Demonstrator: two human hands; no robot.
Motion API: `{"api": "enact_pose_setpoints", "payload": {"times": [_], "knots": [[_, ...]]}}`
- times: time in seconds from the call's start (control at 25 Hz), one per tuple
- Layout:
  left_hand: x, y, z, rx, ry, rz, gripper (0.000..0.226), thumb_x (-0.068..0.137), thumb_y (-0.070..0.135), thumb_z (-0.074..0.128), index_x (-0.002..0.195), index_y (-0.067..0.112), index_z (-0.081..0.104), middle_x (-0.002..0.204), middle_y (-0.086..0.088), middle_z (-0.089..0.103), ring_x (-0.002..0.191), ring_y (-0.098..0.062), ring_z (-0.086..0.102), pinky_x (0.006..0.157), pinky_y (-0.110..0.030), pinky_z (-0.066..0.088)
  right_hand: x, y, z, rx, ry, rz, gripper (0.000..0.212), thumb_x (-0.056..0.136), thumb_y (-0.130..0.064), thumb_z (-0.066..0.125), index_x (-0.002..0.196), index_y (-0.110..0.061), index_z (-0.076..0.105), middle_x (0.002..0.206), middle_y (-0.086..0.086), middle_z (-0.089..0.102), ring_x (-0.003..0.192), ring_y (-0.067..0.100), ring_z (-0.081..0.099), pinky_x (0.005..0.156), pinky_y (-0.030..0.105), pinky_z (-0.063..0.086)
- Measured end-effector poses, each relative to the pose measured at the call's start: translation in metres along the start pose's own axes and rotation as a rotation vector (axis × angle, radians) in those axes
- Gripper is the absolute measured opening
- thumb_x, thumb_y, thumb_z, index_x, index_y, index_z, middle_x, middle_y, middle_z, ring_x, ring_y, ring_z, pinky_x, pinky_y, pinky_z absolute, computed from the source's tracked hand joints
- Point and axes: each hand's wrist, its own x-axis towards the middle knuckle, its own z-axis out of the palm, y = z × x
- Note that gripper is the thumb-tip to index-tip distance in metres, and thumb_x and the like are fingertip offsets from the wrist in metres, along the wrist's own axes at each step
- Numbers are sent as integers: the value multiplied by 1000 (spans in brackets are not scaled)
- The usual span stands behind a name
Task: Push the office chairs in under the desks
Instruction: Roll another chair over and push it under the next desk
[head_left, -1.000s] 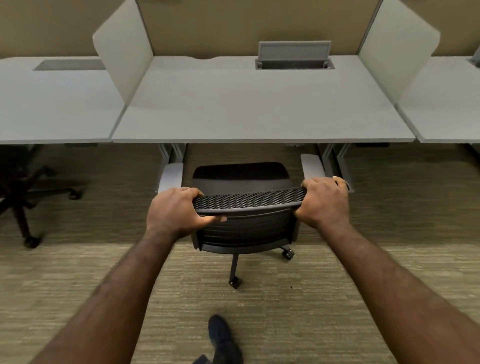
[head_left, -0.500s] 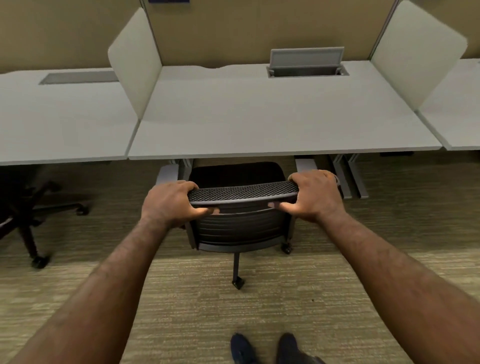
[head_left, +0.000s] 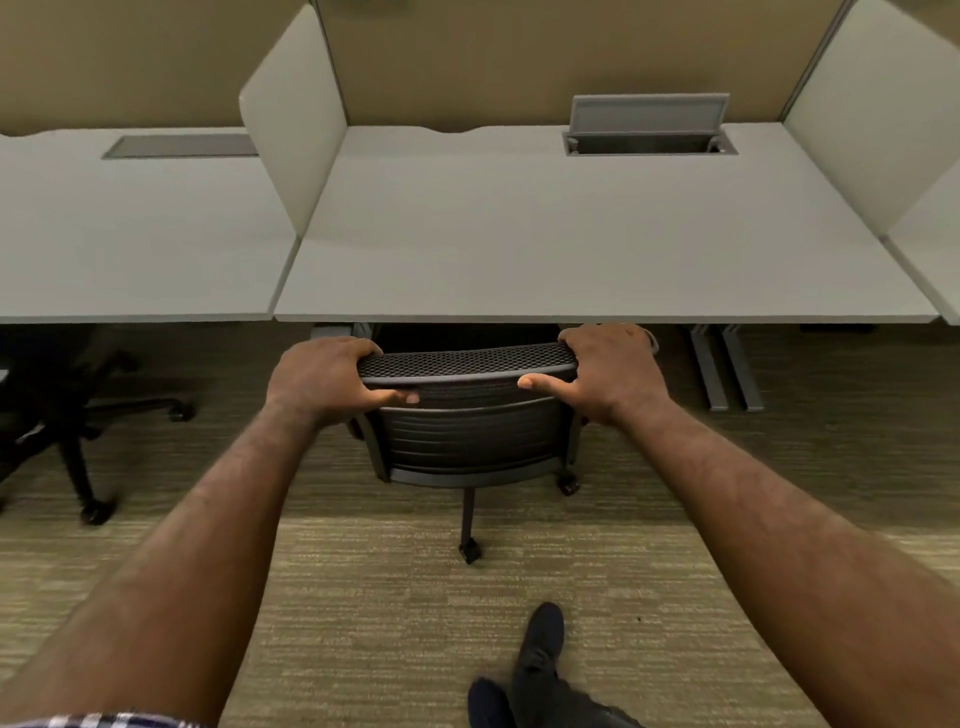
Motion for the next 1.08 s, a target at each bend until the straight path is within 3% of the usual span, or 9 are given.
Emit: {"api": "enact_pose_setpoints", "payload": {"times": [0.32,0.56,0.84,0.92,1.0,1.08], "knots": [[30,-24,-3,-9,38,-25,65,64,84,62,106,34,65,94,8,69,78,-9,51,68,-30,41,36,-3,2,13,-35,-27,94,67,-97,24,113,-24,60,109,2,64,104,23,55,95,43,39],[45,-45,0,-55,15,-37,89,52,95,47,114,34,64,97,7,70,82,-12,56,78,-34,51,53,-11,3,-47,-57,-56,94,70,-96,18,111,-22,60,107,2,63,101,23,55,95,42,40],[46,-67,1,-92,3,64,99,50,102,37,118,34,62,108,5,70,94,-17,62,81,-35,51,39,-32,3,-35,-35,13,91,74,-91,20,118,-20,55,117,5,61,110,25,53,98,43,40],[42,-71,0,-100,47,136,102,55,100,39,128,31,56,121,1,66,106,-20,60,91,-41,49,25,-42,4,-15,12,50,93,78,-87,22,131,-15,48,132,10,54,124,28,47,107,45,36],[38,-69,0,-90,155,254,102,61,95,44,140,29,45,138,-3,54,124,-25,49,104,-49,38,0,-58,6,32,81,135,99,83,-82,27,150,-9,29,153,15,36,144,31,28,119,48,22],[33,-54,2,-100,225,376,103,64,92,46,145,28,38,146,-5,45,133,-27,42,108,-52,30,-30,-74,12,49,147,204,100,86,-79,28,155,-8,13,161,17,20,150,31,13,122,46,9]]}}
